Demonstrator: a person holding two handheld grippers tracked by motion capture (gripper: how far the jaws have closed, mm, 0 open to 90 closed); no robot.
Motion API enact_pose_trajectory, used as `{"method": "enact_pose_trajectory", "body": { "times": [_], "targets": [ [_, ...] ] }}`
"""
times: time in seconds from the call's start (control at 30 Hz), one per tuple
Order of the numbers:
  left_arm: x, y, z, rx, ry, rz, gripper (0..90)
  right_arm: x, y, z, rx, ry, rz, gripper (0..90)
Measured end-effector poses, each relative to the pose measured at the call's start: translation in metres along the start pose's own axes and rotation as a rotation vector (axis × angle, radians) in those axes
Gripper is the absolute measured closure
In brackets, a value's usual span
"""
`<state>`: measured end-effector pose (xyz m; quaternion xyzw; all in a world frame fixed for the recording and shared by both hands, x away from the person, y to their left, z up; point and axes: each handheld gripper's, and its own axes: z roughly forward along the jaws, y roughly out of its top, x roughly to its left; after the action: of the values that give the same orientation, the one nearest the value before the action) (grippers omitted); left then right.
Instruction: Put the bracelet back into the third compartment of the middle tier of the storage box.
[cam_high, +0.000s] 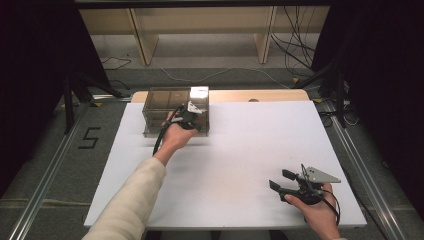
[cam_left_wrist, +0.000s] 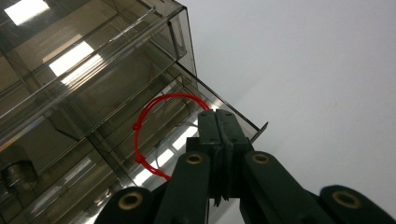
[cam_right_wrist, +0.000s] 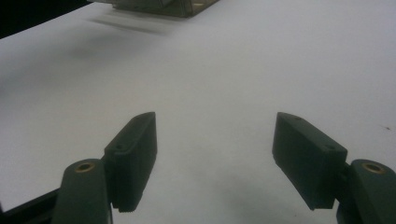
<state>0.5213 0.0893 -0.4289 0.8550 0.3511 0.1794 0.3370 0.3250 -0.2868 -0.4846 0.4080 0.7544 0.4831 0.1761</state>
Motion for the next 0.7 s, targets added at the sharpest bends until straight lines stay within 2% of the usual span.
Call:
{"method": "enact_pose_trajectory", "body": {
  "times": [0.7],
  "targets": [
    [0.0039, -0.002, 0.0085, 0.014, -0.002, -0.032, 89.8, -0.0004, 0.0, 0.0003, 0.0, 0.0, 0.0, 31.4]
  ]
}}
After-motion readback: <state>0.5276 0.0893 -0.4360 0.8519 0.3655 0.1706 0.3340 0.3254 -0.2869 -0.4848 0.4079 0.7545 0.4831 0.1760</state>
